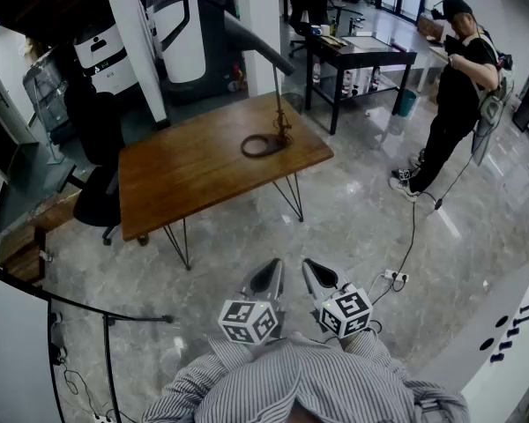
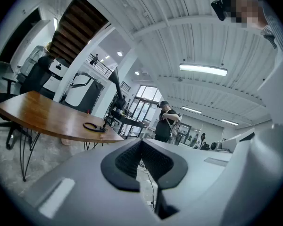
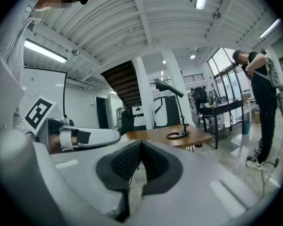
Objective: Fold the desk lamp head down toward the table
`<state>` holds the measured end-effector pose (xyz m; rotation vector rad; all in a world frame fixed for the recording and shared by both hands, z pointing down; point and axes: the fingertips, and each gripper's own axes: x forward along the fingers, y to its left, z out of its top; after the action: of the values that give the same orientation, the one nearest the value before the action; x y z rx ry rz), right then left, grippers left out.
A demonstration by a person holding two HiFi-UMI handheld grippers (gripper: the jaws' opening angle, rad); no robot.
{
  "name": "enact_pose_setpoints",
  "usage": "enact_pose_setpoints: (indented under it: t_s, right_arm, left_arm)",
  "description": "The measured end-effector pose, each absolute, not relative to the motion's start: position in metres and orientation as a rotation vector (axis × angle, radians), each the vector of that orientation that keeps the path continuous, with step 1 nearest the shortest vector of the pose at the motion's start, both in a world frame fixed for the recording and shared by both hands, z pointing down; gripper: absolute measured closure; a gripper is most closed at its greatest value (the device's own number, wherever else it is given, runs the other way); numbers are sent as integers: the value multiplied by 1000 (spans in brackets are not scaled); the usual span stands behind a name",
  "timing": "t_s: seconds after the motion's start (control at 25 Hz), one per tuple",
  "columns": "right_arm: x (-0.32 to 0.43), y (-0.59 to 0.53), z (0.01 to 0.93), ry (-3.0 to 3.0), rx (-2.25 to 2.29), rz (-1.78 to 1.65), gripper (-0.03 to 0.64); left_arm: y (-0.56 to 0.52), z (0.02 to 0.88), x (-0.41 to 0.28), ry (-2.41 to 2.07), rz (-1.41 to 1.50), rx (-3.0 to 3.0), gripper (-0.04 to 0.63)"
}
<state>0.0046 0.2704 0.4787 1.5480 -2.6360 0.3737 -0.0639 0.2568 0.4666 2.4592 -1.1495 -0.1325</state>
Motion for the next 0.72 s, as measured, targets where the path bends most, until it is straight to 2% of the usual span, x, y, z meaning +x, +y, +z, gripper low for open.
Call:
enact_pose_setpoints:
  t_s: [0.72]
  right_arm:
    - [0,267,482,-2615,1547,323,615]
  left_arm:
    - [247,472,-63,-1127,-121,2444,595]
